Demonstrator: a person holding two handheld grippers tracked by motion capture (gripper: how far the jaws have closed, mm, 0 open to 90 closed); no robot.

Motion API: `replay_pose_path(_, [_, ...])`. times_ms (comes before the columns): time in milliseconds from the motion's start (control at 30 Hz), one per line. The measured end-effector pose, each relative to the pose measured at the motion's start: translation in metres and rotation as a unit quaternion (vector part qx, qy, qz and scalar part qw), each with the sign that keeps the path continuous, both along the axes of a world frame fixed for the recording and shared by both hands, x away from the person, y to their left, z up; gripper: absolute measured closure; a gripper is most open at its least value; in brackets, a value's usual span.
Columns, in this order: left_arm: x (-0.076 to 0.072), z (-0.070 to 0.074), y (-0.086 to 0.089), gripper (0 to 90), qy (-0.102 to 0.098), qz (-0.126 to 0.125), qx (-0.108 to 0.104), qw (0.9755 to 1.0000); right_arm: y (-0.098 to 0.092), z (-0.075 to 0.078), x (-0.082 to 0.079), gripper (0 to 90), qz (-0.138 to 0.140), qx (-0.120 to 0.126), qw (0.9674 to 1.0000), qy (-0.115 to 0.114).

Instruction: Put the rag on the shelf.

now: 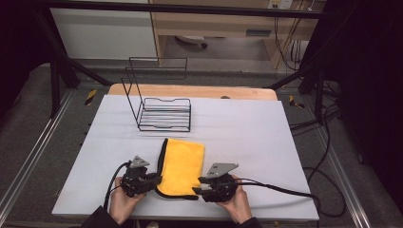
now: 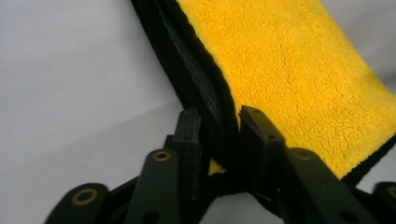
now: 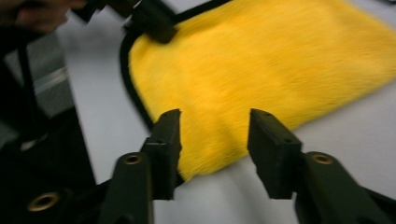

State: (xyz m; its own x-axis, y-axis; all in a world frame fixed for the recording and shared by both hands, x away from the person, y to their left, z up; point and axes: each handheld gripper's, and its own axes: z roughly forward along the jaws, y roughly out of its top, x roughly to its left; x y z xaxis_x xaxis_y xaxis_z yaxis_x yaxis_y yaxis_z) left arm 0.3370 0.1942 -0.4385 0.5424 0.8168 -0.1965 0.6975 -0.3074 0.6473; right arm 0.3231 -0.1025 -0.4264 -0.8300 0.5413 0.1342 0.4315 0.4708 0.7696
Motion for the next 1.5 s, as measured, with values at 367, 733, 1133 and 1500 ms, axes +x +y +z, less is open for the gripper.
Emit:
replay_pose_path(367, [0.010, -0.005, 0.006, 60.0, 0.015, -0.025, -0.007, 0.9996, 0.006, -0.029, 0.009, 50.8, -0.110, 0.001, 0.9927, 0.048])
replay_pose_path(733, [0.008, -0.004, 0.002, 76.6, 0.037, -0.020, -0.019, 0.9989, 0.015, -0.031, 0.005, 87.7, -0.116, 0.014, 0.9912, 0.063])
replay_pose_path(1133, [-0.010, -0.001, -0.014, 75.5, 0.025, -0.017, -0.022, 0.9993, 0.000, -0.016, 0.015, 88.8, -0.113, -0.018, 0.9928, 0.036])
replay_pose_path(1500, [-0.010, 0.005, -0.006, 54.2, -0.016, -0.034, 0.012, 0.9992, -0.009, -0.016, 0.017, 68.2, -0.093, -0.011, 0.9954, 0.019])
